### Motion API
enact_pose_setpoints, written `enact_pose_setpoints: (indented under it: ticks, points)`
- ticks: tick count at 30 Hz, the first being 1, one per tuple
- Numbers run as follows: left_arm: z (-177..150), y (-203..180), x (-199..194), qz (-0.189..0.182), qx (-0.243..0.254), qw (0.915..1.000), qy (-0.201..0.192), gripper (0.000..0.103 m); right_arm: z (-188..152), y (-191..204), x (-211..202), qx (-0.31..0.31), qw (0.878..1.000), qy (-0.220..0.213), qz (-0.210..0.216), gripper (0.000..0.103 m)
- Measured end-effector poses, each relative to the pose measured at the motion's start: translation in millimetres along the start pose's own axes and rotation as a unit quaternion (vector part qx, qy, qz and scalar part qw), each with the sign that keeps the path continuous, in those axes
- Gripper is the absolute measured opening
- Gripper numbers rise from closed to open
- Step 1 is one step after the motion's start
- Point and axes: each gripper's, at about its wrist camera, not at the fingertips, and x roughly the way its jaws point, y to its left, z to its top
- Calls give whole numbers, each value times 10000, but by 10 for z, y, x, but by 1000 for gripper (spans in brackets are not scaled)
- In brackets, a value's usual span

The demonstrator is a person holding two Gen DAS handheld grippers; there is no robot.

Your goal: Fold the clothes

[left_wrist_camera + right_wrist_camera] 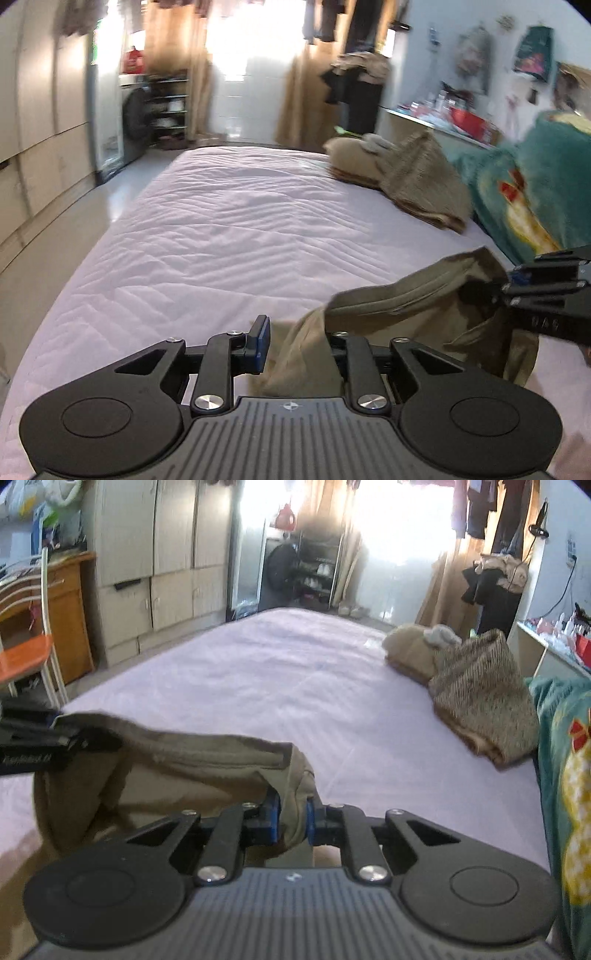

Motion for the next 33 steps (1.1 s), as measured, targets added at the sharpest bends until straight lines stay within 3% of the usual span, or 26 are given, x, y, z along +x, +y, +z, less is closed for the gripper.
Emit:
enact_pose_setpoints:
  ticks: [4, 6, 7, 10, 13, 17, 19, 21, 23, 25, 27, 30, 33]
  points:
    - [86, -22, -29, 193, -11, 9996, -220, 38, 228, -39, 197, -201, 9994, -203, -168, 15]
    - [99, -32, -100, 315, 16, 9988, -378, 62, 347, -121, 300, -116, 9991, -297, -278, 15]
    - [92, -32, -146, 342, 21, 9984, -456, 65, 406, -162, 351, -72, 9988, -344, -333, 15]
    - [-9, -70, -265, 104, 0, 9992, -385, 68, 626, -290, 611, 131, 9986, -259, -442, 16]
    - [-186, -223, -288, -80, 334, 9993, -111, 68, 769, -339, 908, 113, 9977, -23, -674, 19]
    - [-390, -276, -206, 76, 712, 9971, 269, 69, 783, -352, 1309, -99, 9910, 426, -1268, 20]
    - [-421, -196, -157, -122, 416, 9978, 510, 69, 769, -460, 1419, 45, 9864, 656, -1505, 25]
    - [-421, -154, -101, -267, 235, 9974, 621, 69, 778, -608, 1509, 244, 9812, 956, -1659, 53]
    - [-361, -181, -41, -127, 450, 9972, 591, 69, 794, -737, 1447, 537, 9799, 1270, -1445, 57]
    - [-215, -160, 32, -193, 277, 9975, 618, 69, 803, -774, 1191, 708, 9795, 1147, -1494, 61]
    - [-99, -136, 63, -18, 126, 9995, 297, 71, 772, -758, 899, 961, 9785, 1075, -1475, 68]
    - [-87, -104, 127, 181, -52, 9989, 430, 73, 678, -613, 546, 1480, 9766, 1520, -364, 76]
    - [-201, -120, 59, 74, -270, 9970, 721, 73, 506, -351, 370, 1996, 9567, 1990, 723, 77]
